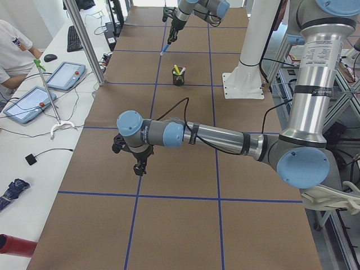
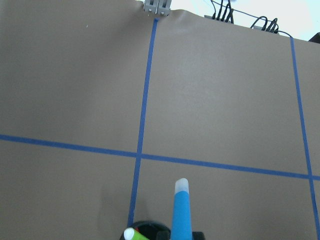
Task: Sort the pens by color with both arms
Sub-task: 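Lift the blue marker up out of the cup with the right gripper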
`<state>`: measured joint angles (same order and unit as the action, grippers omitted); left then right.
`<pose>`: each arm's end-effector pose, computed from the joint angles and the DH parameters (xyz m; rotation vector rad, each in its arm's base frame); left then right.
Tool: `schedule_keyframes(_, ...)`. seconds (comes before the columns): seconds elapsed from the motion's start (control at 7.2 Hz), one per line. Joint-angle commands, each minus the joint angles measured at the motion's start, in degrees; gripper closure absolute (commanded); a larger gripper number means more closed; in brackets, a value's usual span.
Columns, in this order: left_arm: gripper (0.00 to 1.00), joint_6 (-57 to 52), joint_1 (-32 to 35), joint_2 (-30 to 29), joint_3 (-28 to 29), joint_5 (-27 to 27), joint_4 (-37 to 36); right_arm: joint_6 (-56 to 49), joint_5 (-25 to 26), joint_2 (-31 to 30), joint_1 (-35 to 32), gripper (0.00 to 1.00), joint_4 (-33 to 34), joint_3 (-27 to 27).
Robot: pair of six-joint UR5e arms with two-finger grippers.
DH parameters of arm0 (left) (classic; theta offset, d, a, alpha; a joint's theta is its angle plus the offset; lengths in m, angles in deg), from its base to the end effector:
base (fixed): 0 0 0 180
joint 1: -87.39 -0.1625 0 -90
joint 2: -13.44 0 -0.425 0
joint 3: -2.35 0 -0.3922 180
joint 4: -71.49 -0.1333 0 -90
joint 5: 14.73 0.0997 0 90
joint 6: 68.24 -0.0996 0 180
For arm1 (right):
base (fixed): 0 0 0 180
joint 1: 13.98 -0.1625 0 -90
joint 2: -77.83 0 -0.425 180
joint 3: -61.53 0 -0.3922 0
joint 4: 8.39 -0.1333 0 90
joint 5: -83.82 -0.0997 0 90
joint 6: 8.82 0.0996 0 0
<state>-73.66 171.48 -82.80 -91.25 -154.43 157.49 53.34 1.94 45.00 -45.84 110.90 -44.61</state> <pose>-0.0016 -0.5414 0.5719 0.0920 0.8690 0.2292 -0.4403 -0.4471 0.0189 0.4988 -0.5985 0.1210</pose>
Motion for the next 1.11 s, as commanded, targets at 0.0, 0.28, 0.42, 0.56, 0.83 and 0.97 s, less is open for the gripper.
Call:
schedule_keyframes(0.0, 0.00, -0.03, -0.68, -0.43, -0.44, -0.04, 0.14, -2.46, 4.63, -13.15, -4.76, 1.00, -20.83, 0.58)
schedule_keyframes(0.28, 0.00, 0.05, -1.65, -0.17, -2.28, 0.05, 0.05, -5.48, 5.15, -16.91, -6.37, 1.00, -35.45, 8.26)
schedule_keyframes(0.42, 0.00, 0.14, -1.65, -0.26, -2.55, 0.05, 0.05, -5.47, 5.25, -17.00, -6.46, 1.00, -45.19, 13.63)
schedule_keyframes(0.56, 0.00, 0.14, -1.65, -0.35, -2.55, 0.05, 0.05, -5.56, 5.42, -17.09, -6.46, 1.00, -53.20, 18.12)
schedule_keyframes(0.83, 0.00, 0.14, -1.65, -0.43, -2.55, 0.05, 0.05, -6.52, 9.53, -20.58, -6.11, 1.00, -67.64, 24.99)
schedule_keyframes(0.97, 0.00, 0.14, -1.65, -0.52, -2.55, 0.05, 0.05, -8.70, 13.73, -20.69, -5.24, 1.00, -69.35, 27.11)
